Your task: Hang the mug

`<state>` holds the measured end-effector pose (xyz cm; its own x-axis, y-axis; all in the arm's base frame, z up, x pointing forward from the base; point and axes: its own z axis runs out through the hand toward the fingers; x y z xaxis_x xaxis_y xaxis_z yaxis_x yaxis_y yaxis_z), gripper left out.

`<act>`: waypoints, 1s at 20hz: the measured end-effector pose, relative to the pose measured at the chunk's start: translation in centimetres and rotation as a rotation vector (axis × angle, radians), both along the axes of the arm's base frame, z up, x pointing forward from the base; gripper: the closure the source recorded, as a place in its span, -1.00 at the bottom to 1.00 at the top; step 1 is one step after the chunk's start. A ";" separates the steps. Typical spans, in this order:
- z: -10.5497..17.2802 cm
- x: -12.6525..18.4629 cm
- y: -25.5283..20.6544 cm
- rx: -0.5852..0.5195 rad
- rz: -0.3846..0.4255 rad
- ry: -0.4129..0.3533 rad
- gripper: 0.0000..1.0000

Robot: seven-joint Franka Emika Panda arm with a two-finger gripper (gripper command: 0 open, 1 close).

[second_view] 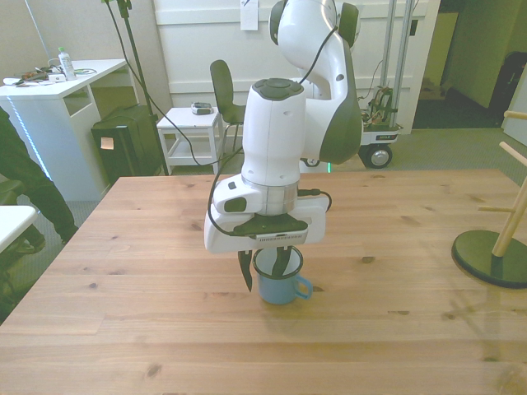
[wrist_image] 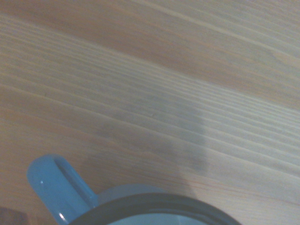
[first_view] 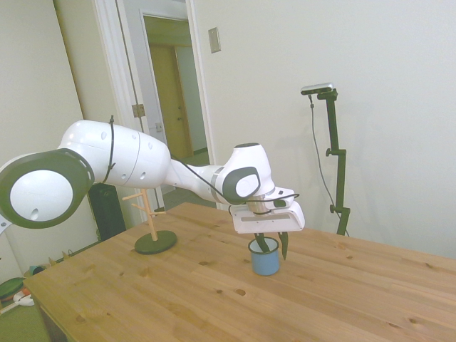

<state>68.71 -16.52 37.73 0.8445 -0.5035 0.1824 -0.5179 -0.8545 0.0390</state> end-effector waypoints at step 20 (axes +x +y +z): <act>4.8 -4.8 6.1 0.055 -0.123 -0.185 1.00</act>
<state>63.93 -10.44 42.51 0.7310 -0.6137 0.2982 -0.6121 -0.7830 -0.1108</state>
